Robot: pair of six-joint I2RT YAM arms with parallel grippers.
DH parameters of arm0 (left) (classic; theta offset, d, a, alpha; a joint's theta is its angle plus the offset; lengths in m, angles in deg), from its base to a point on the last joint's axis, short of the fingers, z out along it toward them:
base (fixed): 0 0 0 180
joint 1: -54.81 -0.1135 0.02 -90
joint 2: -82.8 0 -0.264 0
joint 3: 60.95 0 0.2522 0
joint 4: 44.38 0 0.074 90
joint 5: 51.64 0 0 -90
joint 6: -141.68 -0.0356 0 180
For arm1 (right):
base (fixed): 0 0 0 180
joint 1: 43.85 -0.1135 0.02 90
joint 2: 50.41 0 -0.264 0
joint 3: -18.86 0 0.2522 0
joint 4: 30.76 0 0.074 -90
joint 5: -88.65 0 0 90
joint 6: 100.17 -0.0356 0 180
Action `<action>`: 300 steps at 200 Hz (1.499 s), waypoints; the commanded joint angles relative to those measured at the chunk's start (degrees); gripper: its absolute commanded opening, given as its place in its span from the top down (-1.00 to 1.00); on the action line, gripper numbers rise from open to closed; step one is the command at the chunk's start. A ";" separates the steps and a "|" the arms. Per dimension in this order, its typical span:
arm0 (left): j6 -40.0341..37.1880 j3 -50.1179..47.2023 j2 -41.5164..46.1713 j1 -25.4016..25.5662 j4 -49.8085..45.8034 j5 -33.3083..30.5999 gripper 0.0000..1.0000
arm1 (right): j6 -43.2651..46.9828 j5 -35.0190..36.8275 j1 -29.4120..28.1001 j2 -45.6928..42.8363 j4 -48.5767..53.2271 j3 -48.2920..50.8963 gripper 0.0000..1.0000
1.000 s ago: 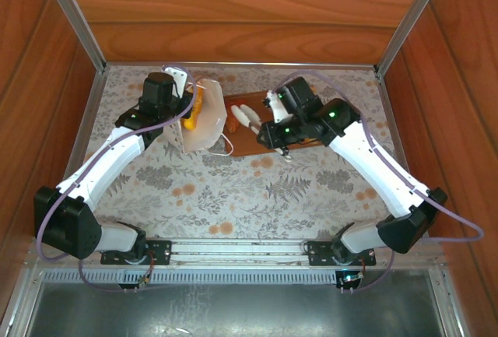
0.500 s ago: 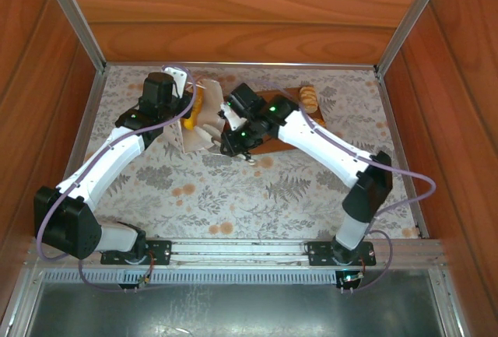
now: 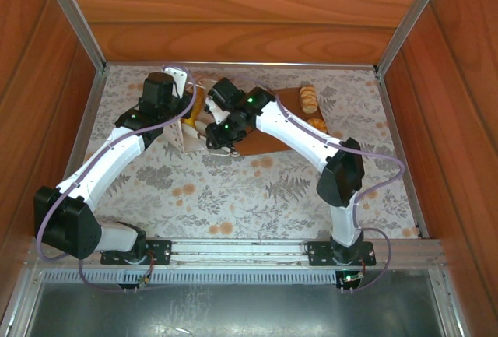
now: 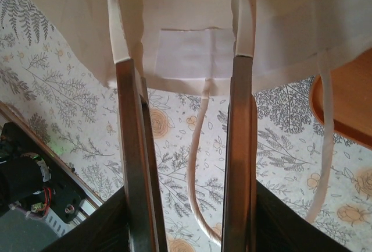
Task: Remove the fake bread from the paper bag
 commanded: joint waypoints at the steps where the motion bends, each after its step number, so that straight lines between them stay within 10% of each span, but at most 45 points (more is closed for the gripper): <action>1: 0.80 -0.60 0.49 0.22 1.88 0.66 1.00 | -0.24 0.05 -0.48 1.46 2.57 -3.43 0.03; 175: 0.92 -0.46 -0.04 0.26 2.01 1.26 1.00 | -1.24 6.01 0.91 10.16 5.56 -12.76 0.15; 300: 1.74 -1.37 -0.24 0.18 2.38 -0.44 1.00 | -7.37 -0.44 3.02 -10.76 -13.98 13.13 0.50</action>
